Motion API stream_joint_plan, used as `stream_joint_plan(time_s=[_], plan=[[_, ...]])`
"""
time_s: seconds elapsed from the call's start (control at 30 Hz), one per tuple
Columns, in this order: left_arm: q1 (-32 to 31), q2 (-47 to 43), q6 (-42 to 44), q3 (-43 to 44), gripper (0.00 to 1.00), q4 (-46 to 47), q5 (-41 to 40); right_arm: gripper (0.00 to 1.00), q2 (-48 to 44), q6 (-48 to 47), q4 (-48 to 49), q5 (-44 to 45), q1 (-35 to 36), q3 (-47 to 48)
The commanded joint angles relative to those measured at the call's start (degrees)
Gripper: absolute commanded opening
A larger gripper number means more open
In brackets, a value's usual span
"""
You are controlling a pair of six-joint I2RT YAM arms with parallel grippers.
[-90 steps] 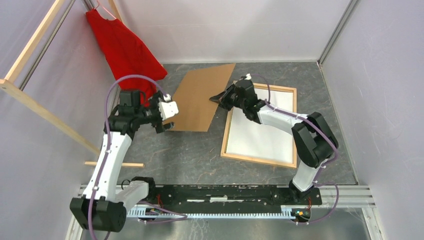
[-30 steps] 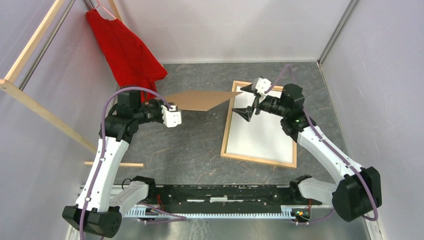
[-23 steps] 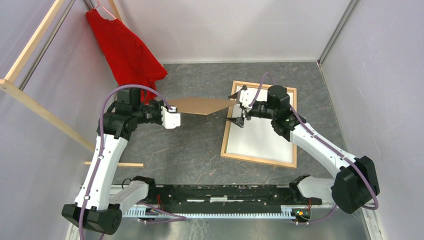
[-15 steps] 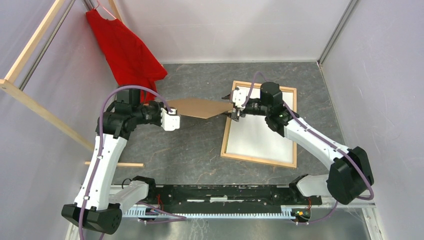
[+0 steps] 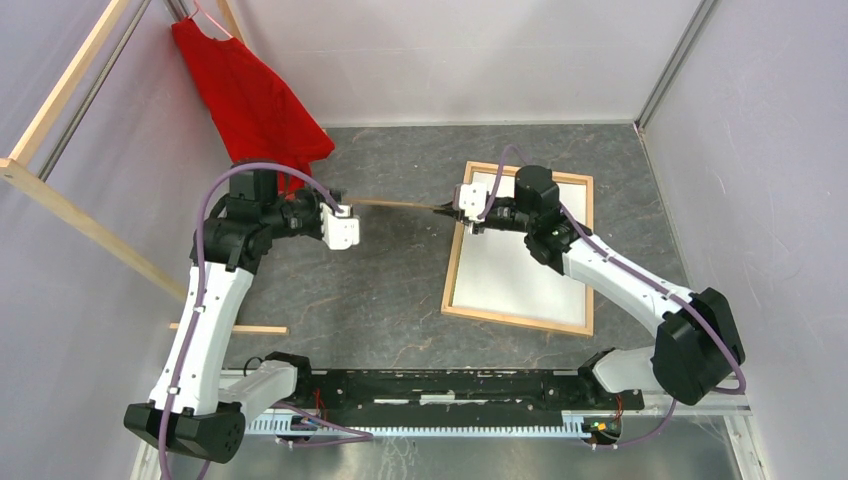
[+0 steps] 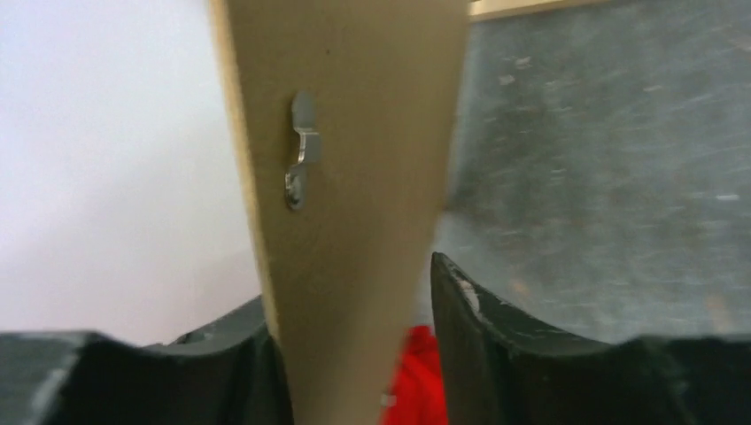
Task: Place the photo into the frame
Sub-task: Turn over the photo frame item at the center of the board.
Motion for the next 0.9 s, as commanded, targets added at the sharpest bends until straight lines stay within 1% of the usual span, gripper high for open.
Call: stream_joint_plan(time_s=[0.0,0.03,0.07,0.2,0.27,0.37,0.43,0.5,0.6,0.63,0.73,0.87], plan=[[-0.46,-1.3,-11.61,0.68,0.87,17.21,1.67,0.0,0.26,15.29,10.77,7.38,0.35,1.48],[-0.46,-1.11,-13.55,0.88,0.96,19.25,0.93,0.0,0.73,17.7,11.63,8.2,0.35,2.0],[-0.46,-0.86,-15.98,1.28,0.99,21.18,0.19,0.0,1.2,19.81,12.39,8.67,0.36,2.75],[-0.43,1.19,-25.33,3.82,1.0,28.03,-4.15,0.0,3.84,28.04,13.17,10.68,0.05,6.67],[-0.37,1.95,-29.65,4.75,1.0,31.25,-6.17,0.0,5.16,33.39,15.17,10.56,-0.68,8.03],[-0.2,2.9,-34.72,6.38,1.0,34.26,-8.65,0.0,7.05,43.79,17.64,9.96,-2.52,10.3],[-0.11,3.99,-38.64,8.06,1.0,34.45,-10.41,0.0,8.63,51.97,20.41,7.95,-4.31,11.67],[-0.02,5.48,-41.63,10.09,1.0,32.9,-12.7,0.0,9.94,59.4,21.13,7.9,-6.09,12.82],[0.24,7.29,-43.51,11.42,1.0,30.82,-15.39,0.0,12.54,72.13,22.32,4.43,-9.88,14.41],[0.31,7.69,-43.58,11.32,1.0,30.24,-16.15,0.0,13.07,76.02,24.35,3.16,-11.06,13.85],[0.66,8.83,-43.66,10.84,1.0,28.07,-17.82,0.0,13.4,89.85,35.36,0.07,-15.15,9.75],[1.41,10.63,-44.64,10.47,1.0,25.88,-19.13,0.0,13.58,100.65,39.67,-3.43,-20.28,6.82]])
